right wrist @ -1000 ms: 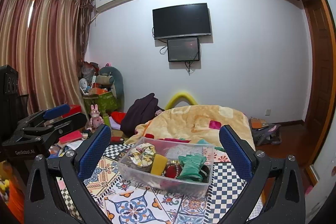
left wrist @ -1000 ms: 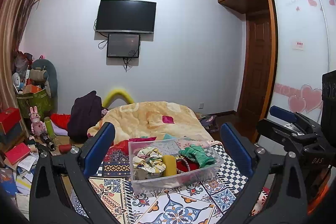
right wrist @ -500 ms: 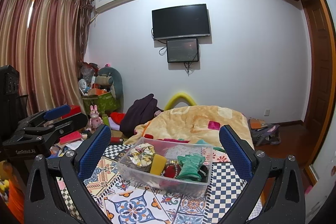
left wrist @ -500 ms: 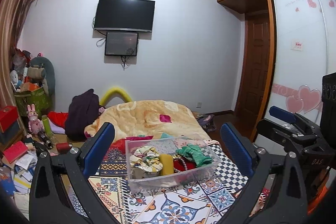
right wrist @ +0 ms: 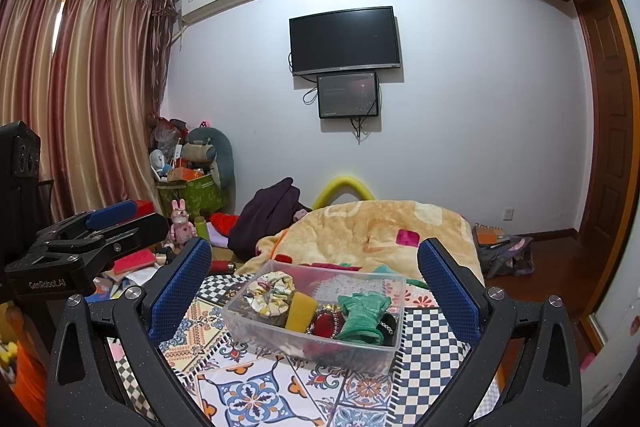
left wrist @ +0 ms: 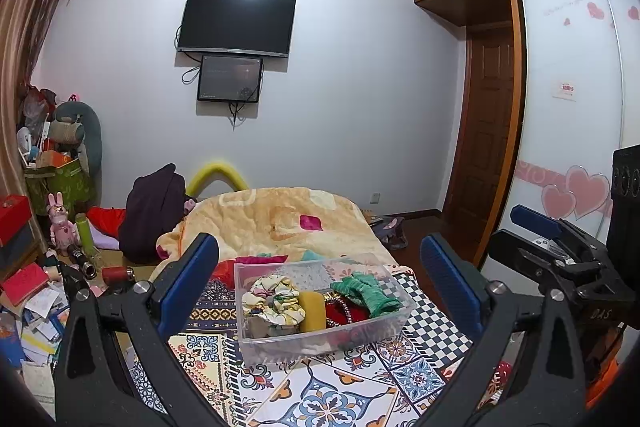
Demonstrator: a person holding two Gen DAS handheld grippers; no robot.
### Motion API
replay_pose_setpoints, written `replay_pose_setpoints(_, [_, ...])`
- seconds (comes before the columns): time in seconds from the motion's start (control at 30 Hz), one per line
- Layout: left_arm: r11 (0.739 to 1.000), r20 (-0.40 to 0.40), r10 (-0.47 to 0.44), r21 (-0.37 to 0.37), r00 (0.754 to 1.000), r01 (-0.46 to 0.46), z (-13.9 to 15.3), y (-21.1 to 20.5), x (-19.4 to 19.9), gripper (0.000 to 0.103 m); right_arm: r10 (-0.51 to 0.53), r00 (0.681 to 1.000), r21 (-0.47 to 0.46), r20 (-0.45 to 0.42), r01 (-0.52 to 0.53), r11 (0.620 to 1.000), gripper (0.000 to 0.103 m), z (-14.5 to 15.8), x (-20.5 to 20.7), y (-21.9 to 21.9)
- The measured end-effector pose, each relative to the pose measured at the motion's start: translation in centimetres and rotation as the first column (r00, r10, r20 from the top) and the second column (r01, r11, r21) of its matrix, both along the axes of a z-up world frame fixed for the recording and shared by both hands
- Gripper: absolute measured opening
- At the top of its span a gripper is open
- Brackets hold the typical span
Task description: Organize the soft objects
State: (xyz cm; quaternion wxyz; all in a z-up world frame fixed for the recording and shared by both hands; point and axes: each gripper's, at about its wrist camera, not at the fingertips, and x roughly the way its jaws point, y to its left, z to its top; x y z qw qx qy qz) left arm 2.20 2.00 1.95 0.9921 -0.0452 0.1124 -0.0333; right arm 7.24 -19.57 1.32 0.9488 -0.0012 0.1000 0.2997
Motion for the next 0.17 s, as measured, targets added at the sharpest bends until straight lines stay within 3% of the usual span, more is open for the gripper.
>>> replay_pose_setpoints(0.17, [1.0,0.003,-0.005,0.016,1.0,0.005,0.02,-0.45,-0.15,0.102,-0.002,1.0,-0.001,0.0,0.002,1.0,0.103,-0.05,-0.01,-0.04])
